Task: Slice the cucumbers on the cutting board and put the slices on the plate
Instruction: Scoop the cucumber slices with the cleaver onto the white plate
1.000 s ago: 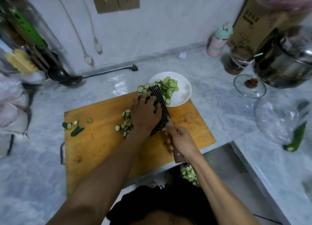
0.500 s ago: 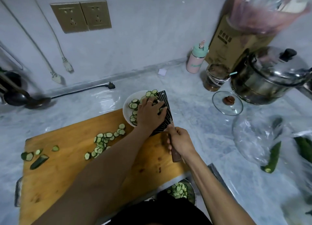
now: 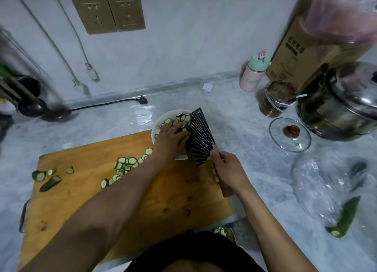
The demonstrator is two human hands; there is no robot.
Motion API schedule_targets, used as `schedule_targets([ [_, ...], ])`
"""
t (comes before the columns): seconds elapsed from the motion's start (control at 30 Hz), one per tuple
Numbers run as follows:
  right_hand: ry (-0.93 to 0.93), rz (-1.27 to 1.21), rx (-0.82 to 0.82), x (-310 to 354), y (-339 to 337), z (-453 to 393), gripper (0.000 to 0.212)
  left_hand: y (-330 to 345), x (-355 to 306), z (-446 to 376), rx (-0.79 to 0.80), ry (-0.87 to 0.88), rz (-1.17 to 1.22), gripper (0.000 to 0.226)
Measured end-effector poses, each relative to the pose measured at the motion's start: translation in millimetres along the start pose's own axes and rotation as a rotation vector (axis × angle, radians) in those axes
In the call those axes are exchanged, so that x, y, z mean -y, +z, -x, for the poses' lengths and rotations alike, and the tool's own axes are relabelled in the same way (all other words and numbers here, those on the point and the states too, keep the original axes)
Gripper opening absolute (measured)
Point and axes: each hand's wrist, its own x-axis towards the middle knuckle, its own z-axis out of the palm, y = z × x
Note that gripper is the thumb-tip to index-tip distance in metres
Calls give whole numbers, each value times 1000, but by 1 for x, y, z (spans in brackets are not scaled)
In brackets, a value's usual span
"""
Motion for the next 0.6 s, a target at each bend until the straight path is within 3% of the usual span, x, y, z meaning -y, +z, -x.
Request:
schedule_targets([
  [0.27,-75,215,-7,2,-21,-2,44,-13,-13,3,-125,-50,101,27],
  [0.47,-139,304,-21,4,-28,1,40,-22,-31,-10,55,29,52,54],
  [0.6,-154,286,-41,3,-34,3,43,-22,-30,-17,133,46,-26,47],
])
